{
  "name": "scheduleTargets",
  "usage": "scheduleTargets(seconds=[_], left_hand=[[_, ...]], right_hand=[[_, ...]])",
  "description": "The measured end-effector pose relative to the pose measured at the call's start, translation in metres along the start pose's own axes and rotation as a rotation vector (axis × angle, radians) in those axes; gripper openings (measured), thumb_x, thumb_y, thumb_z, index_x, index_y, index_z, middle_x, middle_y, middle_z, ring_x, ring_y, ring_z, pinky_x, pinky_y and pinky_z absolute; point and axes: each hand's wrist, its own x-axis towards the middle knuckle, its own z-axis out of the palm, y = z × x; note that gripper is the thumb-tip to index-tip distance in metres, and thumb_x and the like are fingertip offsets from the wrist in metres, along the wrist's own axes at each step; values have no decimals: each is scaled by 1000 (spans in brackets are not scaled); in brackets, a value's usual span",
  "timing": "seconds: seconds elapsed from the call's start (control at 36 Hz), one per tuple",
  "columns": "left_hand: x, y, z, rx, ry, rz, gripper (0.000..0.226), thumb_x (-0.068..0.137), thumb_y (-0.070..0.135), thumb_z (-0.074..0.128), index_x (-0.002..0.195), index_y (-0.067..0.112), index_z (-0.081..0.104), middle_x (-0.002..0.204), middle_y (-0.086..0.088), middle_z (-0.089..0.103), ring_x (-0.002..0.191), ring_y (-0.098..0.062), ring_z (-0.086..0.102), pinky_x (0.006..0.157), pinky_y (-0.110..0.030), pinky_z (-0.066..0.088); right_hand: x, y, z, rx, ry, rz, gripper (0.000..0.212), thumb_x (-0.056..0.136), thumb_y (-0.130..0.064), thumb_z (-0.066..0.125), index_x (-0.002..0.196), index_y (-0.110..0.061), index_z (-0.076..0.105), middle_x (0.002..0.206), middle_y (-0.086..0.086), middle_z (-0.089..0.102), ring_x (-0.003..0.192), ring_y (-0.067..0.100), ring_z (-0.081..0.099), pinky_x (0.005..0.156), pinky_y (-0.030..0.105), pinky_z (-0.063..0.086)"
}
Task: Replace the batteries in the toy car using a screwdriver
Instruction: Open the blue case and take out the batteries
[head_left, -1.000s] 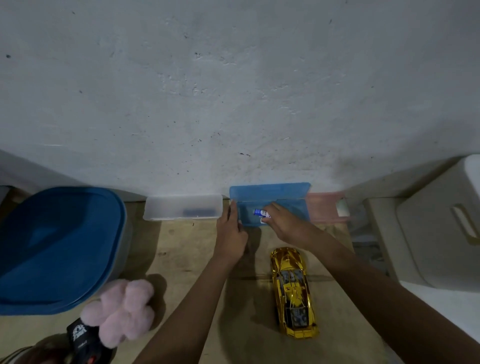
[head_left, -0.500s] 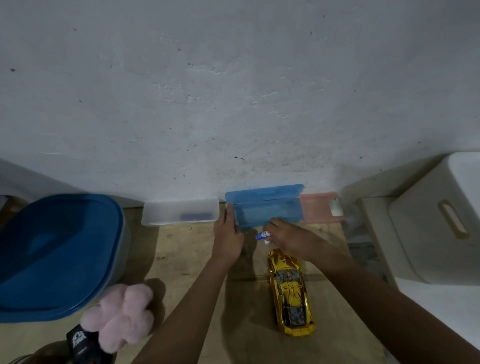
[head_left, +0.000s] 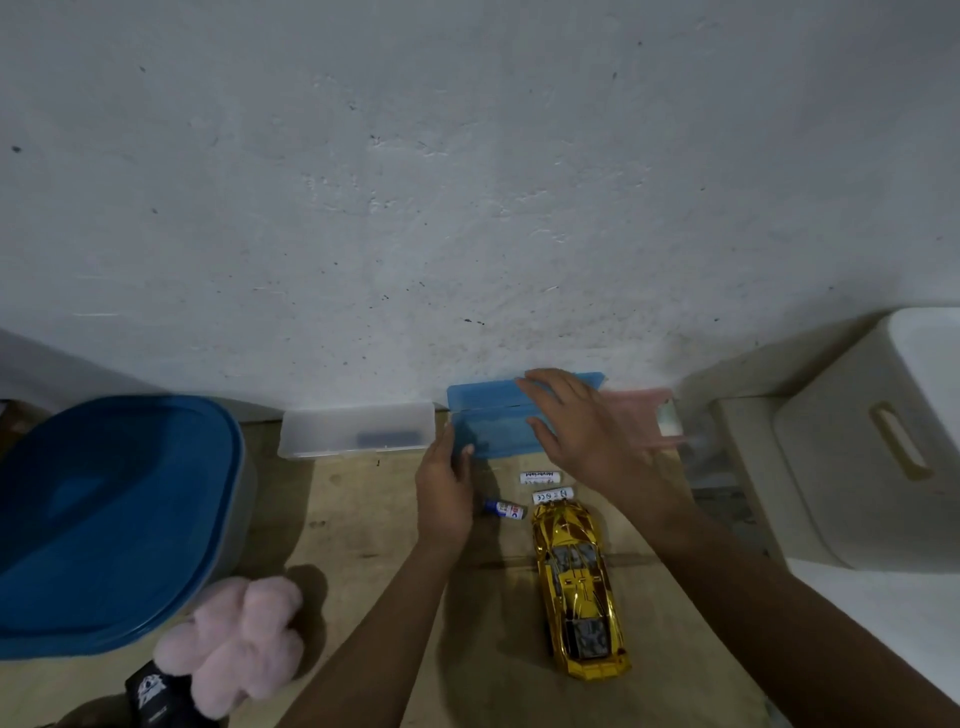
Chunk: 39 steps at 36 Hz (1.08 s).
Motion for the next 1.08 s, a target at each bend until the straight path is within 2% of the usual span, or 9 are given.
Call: scheduleTargets(seconds=[0.08,0.19,0.36,0.47,0.56,0.72,0.83,0.92,1.08], left_hand=[[-2,0,-1,21,62,16,24,94,15,54,114,5,61,106,-11,65,100,-20,60,82,-18,45],[-2,-5,-1,-27,79,-4,24,92,14,57,114,5,63,105,-7,66,98,-16,60,85,-24,49],[-5,-5,3,-176,27,-101,33,92,9,56,125,11,56,114,-4,59,106,-13,54,90,-22,45],[-5,-5,5,-252,-14,-92,36,93,12,54,129,12,53,115,-3,55,106,-10,54,83,-10,44],[-3,-2,7,-296,26,-162,33,95,18,52,127,11,55,113,-6,57,104,-13,56,80,-14,47],[4,8,13,-209,157,-267,31,95,17,52,122,5,59,114,-10,61,102,-16,56,88,-24,45],[6,18,11,-193,165,-299,31,95,15,53,123,2,58,116,-11,63,106,-21,58,89,-26,45],[5,20,6,-191,137,-312,29,94,13,53,120,3,60,112,-8,63,98,-14,56,82,-22,44],[3,22,-12,-243,-24,-312,24,90,3,55,111,7,64,95,4,61,86,-9,57,64,-11,42]], right_hand=[[3,-5,1,-89,20,27,35,83,-27,46,109,-13,64,104,5,64,96,24,61,81,34,50],[-9,-7,12,-112,19,-13,23,80,-24,50,91,-14,67,86,3,62,79,22,60,67,30,50],[-24,-7,22,-38,-85,51,28,70,-12,75,96,-11,65,93,7,63,87,27,63,69,38,53],[-16,-13,18,-25,-130,84,24,79,-8,65,104,-9,64,103,9,62,98,28,60,80,40,50],[-12,-13,19,-23,-174,106,25,84,-10,59,109,-9,63,110,9,60,105,27,55,87,40,47],[-13,-17,24,-58,-125,142,26,57,-5,82,78,-14,70,77,2,65,72,23,65,55,32,53],[-11,-20,22,-84,-121,145,28,50,-5,86,70,-17,71,70,-1,63,65,20,63,46,28,52],[-12,-24,23,-76,-146,190,29,51,-5,85,73,-17,72,74,-2,63,69,18,63,51,29,52],[-8,-38,10,-75,-276,246,30,90,-11,48,116,-11,62,117,3,54,113,19,49,89,33,47]])
